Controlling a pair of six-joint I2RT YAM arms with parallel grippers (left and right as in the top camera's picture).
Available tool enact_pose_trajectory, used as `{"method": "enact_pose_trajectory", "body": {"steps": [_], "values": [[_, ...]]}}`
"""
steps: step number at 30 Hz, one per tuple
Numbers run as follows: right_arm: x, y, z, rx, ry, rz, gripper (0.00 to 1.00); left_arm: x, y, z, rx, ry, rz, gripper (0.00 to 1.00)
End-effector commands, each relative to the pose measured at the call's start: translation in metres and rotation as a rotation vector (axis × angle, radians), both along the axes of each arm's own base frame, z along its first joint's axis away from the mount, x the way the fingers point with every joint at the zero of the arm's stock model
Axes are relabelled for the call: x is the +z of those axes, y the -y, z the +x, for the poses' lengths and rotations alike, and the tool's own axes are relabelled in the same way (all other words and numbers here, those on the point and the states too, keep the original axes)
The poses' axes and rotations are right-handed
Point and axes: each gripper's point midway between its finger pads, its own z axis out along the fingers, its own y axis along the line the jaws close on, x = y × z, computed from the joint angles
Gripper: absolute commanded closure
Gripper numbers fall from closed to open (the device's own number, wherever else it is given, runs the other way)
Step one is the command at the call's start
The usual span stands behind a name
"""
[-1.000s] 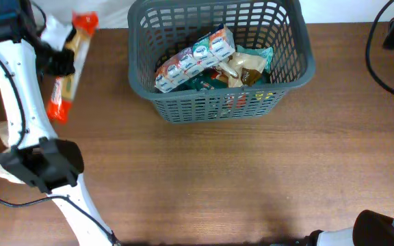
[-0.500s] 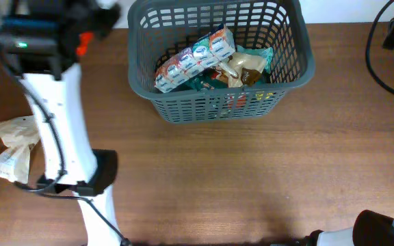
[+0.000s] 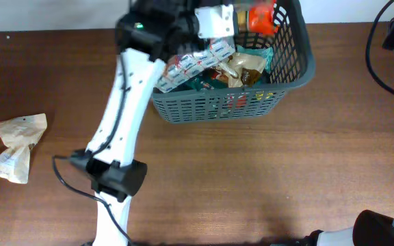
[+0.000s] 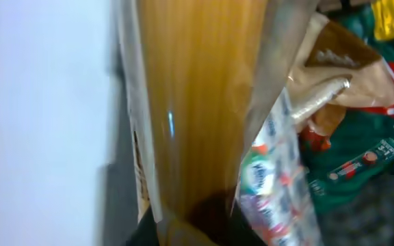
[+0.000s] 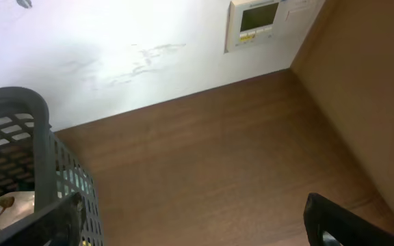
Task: Pack container
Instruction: 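Lift the spaghetti pack with the left gripper over the basket, then release the spaghetti into the basket and withdraw the left arm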
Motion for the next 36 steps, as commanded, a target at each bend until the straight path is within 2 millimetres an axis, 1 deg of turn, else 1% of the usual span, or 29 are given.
{"method": "enact_pose_trajectory", "body": {"steps": [1, 3, 6, 7, 8, 9, 10, 11, 12, 15, 17, 20, 22, 24, 27, 29, 30, 31, 32, 33, 34, 35, 36], "values": [[0.004, 0.001, -0.003, -0.006, 0.014, 0.004, 0.01, -0.020, -0.004, 0.005, 0.050, -0.022, 0.006, 0.99], [0.004, 0.001, -0.003, -0.006, 0.014, 0.004, 0.01, -0.043, -0.002, 0.006, 0.048, -0.060, 0.025, 0.99], [0.004, 0.001, -0.003, -0.006, 0.014, 0.004, 0.01, -0.068, -0.003, 0.005, 0.049, -0.105, 0.047, 0.98], [0.004, 0.001, -0.003, -0.006, 0.014, 0.004, 0.01, -0.075, -0.003, 0.004, 0.049, -0.121, 0.054, 0.93], [0.004, 0.001, -0.003, -0.006, 0.014, 0.004, 0.01, -0.079, -0.004, 0.003, 0.063, -0.135, 0.051, 0.78], [0.004, 0.001, -0.003, -0.006, 0.014, 0.004, 0.01, -0.080, -0.005, 0.004, 0.091, -0.143, 0.045, 0.67], [0.004, 0.001, -0.003, -0.006, 0.014, 0.005, 0.01, -0.080, -0.009, 0.006, 0.135, -0.141, 0.047, 0.50], [0.004, 0.001, -0.003, -0.006, 0.014, 0.004, 0.01, -0.076, -0.014, 0.008, 0.182, -0.124, 0.058, 0.36], [0.004, 0.001, -0.003, -0.006, 0.014, 0.005, 0.01, -0.072, -0.019, 0.010, 0.229, -0.106, 0.068, 0.32], [0.004, 0.001, -0.003, -0.006, 0.014, 0.005, 0.01, -0.052, -0.027, 0.011, 0.338, -0.037, 0.094, 0.30], [0.004, 0.001, -0.003, -0.006, 0.014, 0.004, 0.01, -0.037, -0.030, 0.007, 0.386, 0.000, 0.102, 0.29], [0.004, 0.001, -0.003, -0.006, 0.014, 0.004, 0.01, -0.016, -0.033, -0.005, 0.401, 0.018, 0.089, 0.28], [0.004, 0.001, -0.003, -0.006, 0.014, 0.005, 0.01, 0.001, -0.040, -0.016, 0.407, 0.028, 0.075, 0.28], [0.004, 0.001, -0.003, -0.006, 0.014, 0.004, 0.01, 0.019, -0.051, -0.026, 0.422, 0.041, 0.056, 0.28], [0.004, 0.001, -0.003, -0.006, 0.014, 0.005, 0.01, 0.057, -0.081, -0.044, 0.473, 0.083, 0.005, 0.28], [0.004, 0.001, -0.003, -0.006, 0.014, 0.004, 0.01, 0.085, -0.107, -0.056, 0.529, 0.122, -0.049, 0.29], [0.004, 0.001, -0.003, -0.006, 0.014, 0.004, 0.01, 0.099, -0.126, -0.064, 0.564, 0.147, -0.071, 0.29], [0.004, 0.001, -0.003, -0.006, 0.014, 0.004, 0.01, 0.110, -0.143, -0.071, 0.594, 0.166, -0.085, 0.30], [0.004, 0.001, -0.003, -0.006, 0.014, 0.005, 0.01, 0.116, -0.157, -0.077, 0.619, 0.177, -0.092, 0.30], [0.004, 0.001, -0.003, -0.006, 0.014, 0.004, 0.01, 0.121, -0.176, -0.085, 0.654, 0.184, -0.101, 0.31], [0.004, 0.001, -0.003, -0.006, 0.014, 0.004, 0.01, 0.121, -0.190, -0.091, 0.687, 0.178, -0.112, 0.31], [0.004, 0.001, -0.003, -0.006, 0.014, 0.004, 0.01, 0.117, -0.211, -0.099, 0.746, 0.157, -0.120, 0.31], [0.004, 0.001, -0.003, -0.006, 0.014, 0.005, 0.01, 0.107, -0.233, -0.108, 0.804, 0.122, -0.100, 0.31]]}}
